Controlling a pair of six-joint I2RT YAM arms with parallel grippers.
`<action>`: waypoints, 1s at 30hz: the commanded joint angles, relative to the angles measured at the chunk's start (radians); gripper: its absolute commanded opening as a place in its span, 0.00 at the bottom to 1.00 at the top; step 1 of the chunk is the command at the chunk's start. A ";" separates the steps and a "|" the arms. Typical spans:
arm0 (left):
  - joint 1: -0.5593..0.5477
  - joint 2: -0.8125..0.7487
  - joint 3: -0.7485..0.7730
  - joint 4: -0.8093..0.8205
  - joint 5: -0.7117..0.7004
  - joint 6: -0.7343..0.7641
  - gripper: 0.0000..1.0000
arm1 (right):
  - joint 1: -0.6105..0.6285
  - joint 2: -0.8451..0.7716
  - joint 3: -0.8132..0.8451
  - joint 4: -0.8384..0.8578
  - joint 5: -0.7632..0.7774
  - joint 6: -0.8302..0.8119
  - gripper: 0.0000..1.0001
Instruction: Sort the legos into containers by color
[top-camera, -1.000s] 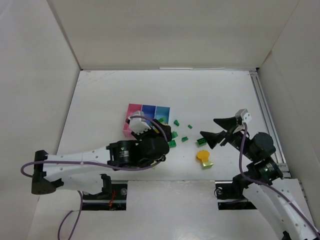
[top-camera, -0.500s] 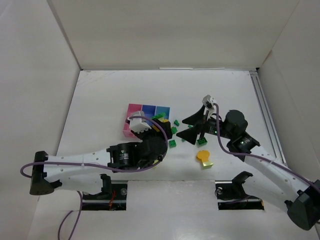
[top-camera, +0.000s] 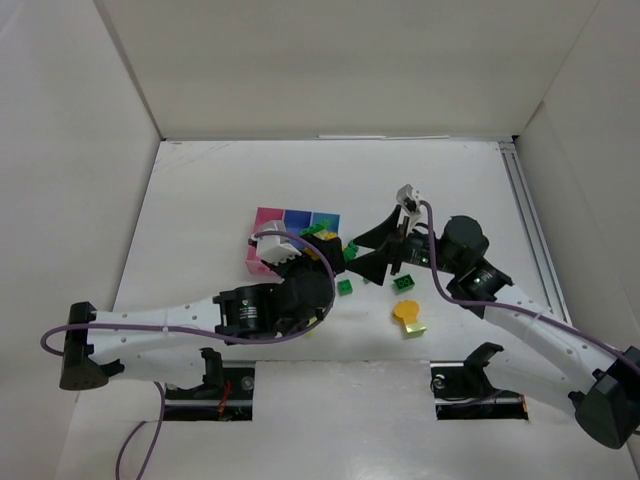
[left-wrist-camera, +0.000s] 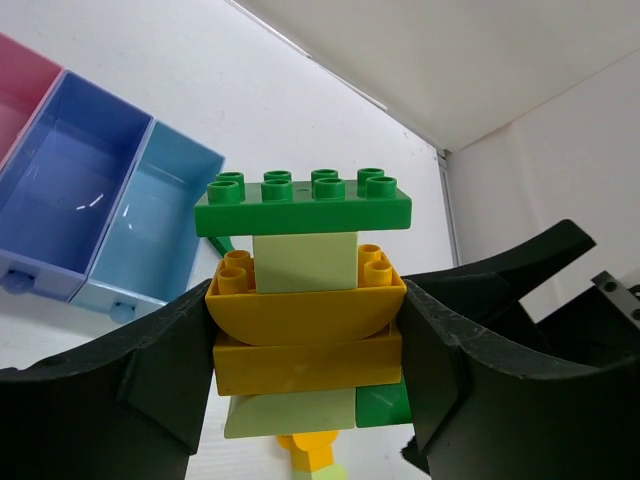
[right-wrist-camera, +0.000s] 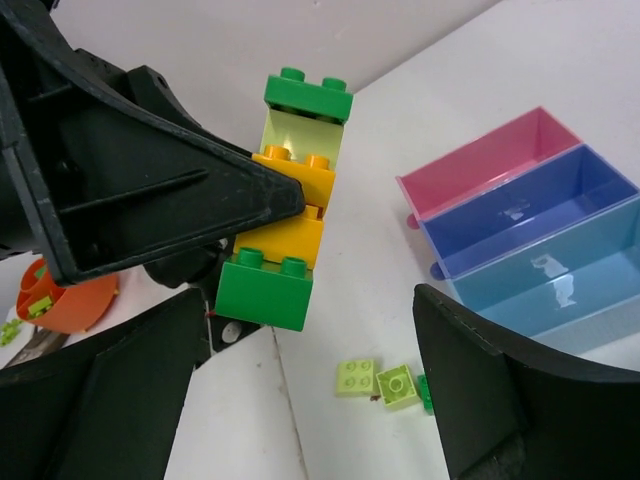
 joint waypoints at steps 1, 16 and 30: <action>0.002 -0.038 -0.002 0.076 -0.031 0.016 0.44 | 0.018 0.024 0.056 0.061 0.014 0.011 0.89; 0.002 0.026 0.042 0.002 -0.054 -0.025 0.44 | 0.027 0.033 0.066 0.052 0.033 0.054 0.69; 0.002 0.053 0.064 -0.042 -0.091 -0.097 0.43 | 0.037 0.079 0.086 0.031 0.031 0.065 0.55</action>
